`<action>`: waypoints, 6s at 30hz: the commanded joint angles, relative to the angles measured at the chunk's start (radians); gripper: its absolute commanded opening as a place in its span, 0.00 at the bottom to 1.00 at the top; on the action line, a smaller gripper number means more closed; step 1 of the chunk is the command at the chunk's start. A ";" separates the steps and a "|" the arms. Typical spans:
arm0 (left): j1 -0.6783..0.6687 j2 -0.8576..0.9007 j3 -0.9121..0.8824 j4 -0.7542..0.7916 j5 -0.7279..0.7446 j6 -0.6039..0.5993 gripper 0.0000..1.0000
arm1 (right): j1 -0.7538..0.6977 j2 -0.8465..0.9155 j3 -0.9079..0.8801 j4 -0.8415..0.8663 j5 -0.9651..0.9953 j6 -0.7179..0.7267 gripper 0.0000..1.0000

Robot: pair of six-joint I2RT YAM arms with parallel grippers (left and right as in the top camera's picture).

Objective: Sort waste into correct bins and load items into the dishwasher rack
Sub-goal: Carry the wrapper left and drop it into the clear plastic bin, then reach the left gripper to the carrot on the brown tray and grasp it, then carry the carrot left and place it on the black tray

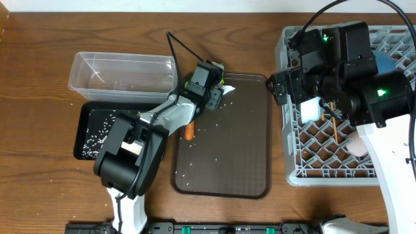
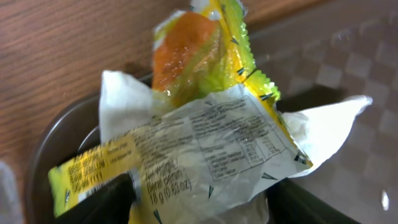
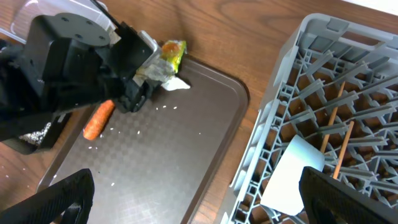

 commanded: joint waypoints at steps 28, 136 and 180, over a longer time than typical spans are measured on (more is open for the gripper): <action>0.021 -0.445 0.016 -0.402 -0.063 -0.107 0.06 | 0.008 -0.013 0.003 -0.001 -0.008 0.006 0.99; 0.023 -0.117 0.080 -0.856 0.127 0.016 0.08 | 0.008 -0.013 0.003 -0.001 -0.008 0.006 0.99; 0.354 -0.455 0.061 -1.088 -0.037 -0.296 0.57 | 0.008 -0.013 0.003 -0.001 -0.008 0.006 0.99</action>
